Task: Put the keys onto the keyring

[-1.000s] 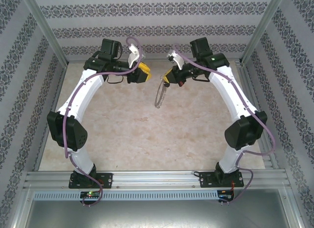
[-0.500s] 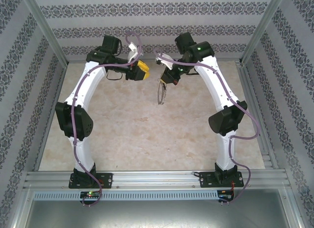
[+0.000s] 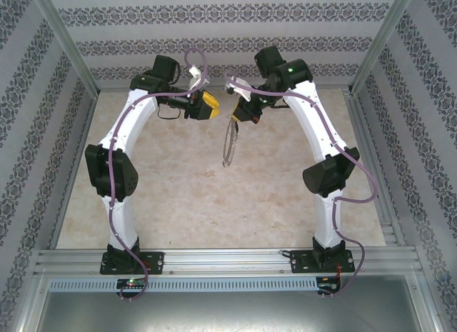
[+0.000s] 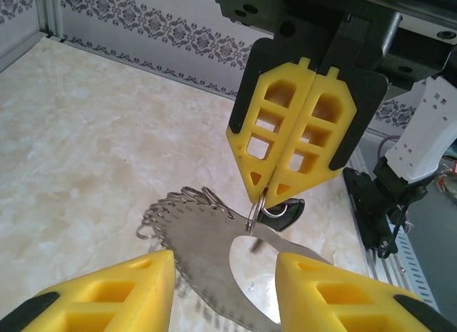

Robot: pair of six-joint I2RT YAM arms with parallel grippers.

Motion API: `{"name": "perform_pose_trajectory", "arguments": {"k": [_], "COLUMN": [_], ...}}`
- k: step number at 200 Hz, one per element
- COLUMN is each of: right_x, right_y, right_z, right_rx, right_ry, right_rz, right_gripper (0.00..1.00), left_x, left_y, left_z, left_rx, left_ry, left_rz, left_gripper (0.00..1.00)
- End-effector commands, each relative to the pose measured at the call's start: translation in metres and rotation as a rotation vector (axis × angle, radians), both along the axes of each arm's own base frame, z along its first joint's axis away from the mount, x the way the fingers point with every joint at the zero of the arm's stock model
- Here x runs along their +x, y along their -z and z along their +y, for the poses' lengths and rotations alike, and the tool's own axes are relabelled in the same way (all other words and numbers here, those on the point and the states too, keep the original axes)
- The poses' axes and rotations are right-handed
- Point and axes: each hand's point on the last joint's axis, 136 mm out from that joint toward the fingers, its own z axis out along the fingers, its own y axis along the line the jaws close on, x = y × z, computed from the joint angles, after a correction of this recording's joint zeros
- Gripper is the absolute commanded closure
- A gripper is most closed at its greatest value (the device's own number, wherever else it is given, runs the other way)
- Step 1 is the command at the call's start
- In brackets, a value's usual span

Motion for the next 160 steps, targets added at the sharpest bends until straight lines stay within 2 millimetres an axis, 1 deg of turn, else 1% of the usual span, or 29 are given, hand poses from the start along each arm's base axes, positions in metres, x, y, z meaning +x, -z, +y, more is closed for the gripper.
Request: {"name": "perform_pose_trajectory", "arguments": {"k": [1,33,81,140,160], "right_x": [-0.006,-0.007,-0.006,-0.004,-0.003], "right_y": [-0.013,-0.014,-0.013,-0.01,-0.01], "right_z": [0.007,0.01,0.012,0.013,0.014], "right_rx": [0.057,0.062,0.064,0.063,0.067], "right_ry": [-0.043,-0.052,-0.055,-0.055,-0.055], "right_rz": [-0.01,-0.012,-0.018,-0.012,-0.011], "right_gripper": [1.0,1.0,1.0,1.0,1.0], "left_x": [-0.002,-0.005,-0.009,-0.016,-0.018], "left_y": [0.003,0.001,0.006,0.001,0.002], "left_z": [-0.002,-0.01,-0.022,-0.025,-0.027], "left_rx": [-0.044,-0.07,-0.075,-0.098,-0.098], "left_ry": [0.037,0.069,0.106,0.131,0.137], "left_rz": [0.03,0.041,0.057,0.066,0.073], "left_gripper": [0.58,0.58,0.59,0.6,0.59]}}
